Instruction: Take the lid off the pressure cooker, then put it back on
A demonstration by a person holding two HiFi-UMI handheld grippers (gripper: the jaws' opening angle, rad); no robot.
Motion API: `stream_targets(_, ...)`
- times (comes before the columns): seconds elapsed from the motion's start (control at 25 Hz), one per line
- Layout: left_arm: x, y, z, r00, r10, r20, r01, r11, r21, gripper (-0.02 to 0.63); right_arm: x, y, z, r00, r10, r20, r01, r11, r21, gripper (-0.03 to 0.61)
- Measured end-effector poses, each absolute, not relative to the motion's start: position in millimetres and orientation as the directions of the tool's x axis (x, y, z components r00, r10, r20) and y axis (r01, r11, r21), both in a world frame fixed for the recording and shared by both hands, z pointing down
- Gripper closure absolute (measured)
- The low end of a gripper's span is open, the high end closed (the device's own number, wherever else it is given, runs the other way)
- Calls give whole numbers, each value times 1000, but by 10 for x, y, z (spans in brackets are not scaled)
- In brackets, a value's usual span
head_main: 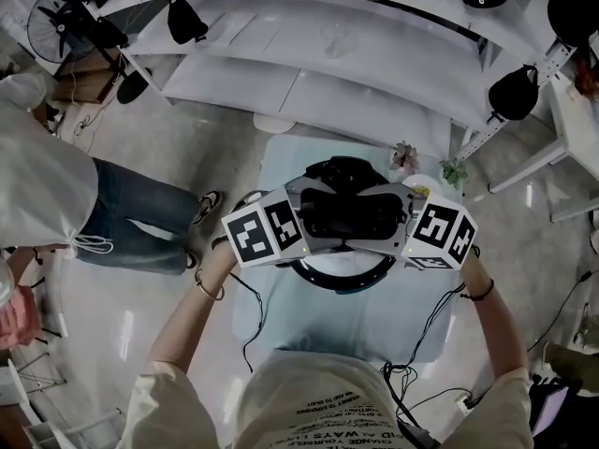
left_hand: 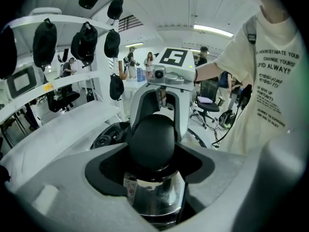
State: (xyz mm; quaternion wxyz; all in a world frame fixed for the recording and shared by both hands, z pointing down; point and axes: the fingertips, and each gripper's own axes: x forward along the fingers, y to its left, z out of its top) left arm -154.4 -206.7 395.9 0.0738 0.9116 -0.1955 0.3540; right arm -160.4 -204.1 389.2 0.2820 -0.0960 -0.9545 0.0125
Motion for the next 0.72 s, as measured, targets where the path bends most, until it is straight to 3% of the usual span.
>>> stream_targets(0.36, -1649, -2054, 3919, 643, -540, 543, -622, -782, -43, 321, -1546, -2081, 3880, -871, 68, 487, 35, 997, -76, 293)
stream_targets(0.72, -1920, -1920, 3829, 496, -770, 402, -828, -559, -50, 321, -1327, -2078, 3776, -914, -158, 374, -198, 978, -70, 293)
